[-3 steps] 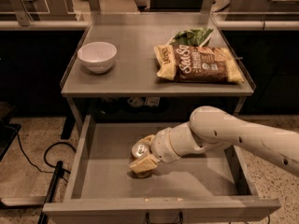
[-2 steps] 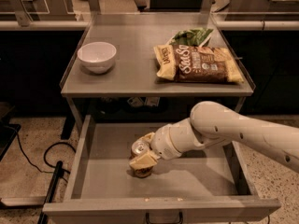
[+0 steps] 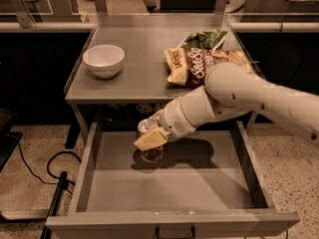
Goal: Pick orange can from top drawer and place on counter
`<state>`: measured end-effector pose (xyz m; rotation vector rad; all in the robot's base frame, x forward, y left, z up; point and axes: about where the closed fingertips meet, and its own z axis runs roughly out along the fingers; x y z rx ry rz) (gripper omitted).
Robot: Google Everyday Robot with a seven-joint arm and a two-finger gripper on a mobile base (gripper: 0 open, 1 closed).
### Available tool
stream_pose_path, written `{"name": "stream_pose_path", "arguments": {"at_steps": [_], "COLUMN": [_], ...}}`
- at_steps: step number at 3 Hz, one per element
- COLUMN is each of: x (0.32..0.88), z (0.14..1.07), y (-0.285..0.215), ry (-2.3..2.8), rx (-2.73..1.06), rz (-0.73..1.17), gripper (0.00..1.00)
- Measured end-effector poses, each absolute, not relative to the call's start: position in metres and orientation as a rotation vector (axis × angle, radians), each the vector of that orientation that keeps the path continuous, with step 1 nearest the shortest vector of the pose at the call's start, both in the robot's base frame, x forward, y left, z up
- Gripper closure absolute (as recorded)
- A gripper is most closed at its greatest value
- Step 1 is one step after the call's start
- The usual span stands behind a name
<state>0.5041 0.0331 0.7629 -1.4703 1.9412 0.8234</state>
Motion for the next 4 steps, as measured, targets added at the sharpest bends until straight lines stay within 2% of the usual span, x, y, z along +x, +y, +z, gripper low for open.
{"name": "stream_pose_path", "arguments": {"at_steps": [2,4], "x": [0.537,0.549], "z": [0.876,0.892], "y": [0.032,0.027], "ry": [1.913,1.91], "rx": [-1.517,-1.493], "rz": [0.723,0.697], "gripper": [1.0,1.0]}}
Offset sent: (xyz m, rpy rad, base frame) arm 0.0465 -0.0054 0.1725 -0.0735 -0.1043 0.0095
